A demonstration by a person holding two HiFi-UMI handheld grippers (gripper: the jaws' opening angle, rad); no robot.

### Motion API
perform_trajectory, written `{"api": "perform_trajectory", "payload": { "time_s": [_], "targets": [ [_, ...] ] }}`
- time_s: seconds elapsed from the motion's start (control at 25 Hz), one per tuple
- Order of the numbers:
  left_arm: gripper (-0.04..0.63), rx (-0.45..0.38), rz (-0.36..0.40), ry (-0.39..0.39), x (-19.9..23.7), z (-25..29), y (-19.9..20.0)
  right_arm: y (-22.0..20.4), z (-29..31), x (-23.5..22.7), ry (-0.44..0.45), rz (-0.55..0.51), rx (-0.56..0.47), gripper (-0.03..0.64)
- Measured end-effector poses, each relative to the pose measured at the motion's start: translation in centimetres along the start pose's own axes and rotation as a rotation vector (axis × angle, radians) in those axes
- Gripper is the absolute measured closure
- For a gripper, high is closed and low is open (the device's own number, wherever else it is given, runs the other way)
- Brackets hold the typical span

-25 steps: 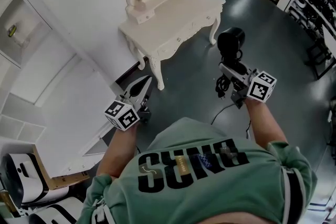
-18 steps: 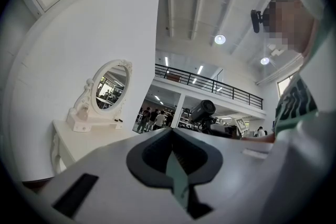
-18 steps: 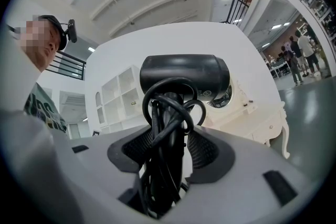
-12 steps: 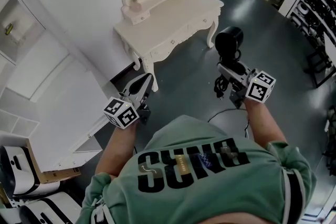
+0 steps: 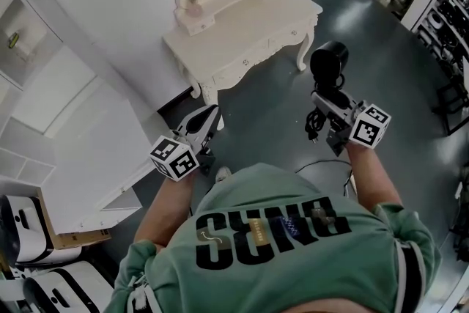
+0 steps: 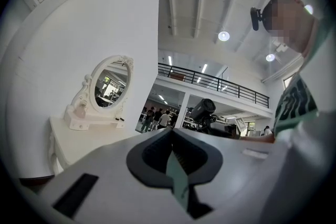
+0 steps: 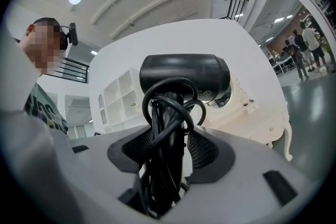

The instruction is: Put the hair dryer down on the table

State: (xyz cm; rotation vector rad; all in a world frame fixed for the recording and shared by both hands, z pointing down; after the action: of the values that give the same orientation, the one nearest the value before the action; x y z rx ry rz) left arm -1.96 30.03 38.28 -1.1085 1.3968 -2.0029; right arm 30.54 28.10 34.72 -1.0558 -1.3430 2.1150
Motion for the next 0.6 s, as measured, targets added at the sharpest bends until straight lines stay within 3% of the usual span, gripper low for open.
{"api": "perform_trajectory", "payload": {
  "time_s": [0.28,0.6],
  "targets": [
    [0.584,0.004,0.0,-0.025,4.0,1.3,1.0,0.8,3.4,-1.7,-0.005,0.003,-0.005,0.414],
    [0.584,0.037,0.013,-0.126,21.2,5.0,7.4,7.3,18.5,-6.7,-0.064,0.036,-0.041,0.414]
  ]
}}
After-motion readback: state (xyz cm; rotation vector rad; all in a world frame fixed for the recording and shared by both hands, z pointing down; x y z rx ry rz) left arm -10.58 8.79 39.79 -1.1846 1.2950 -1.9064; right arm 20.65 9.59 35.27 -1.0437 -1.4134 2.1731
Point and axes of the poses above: the fingertips, and each gripper's own axes: z forward along the fingers, x to its left, y out of its top, the point moved 5 cm from there along -z, backward along the fingers, and after that the axes turned 15 degrees about x, right-handed, at the moved point
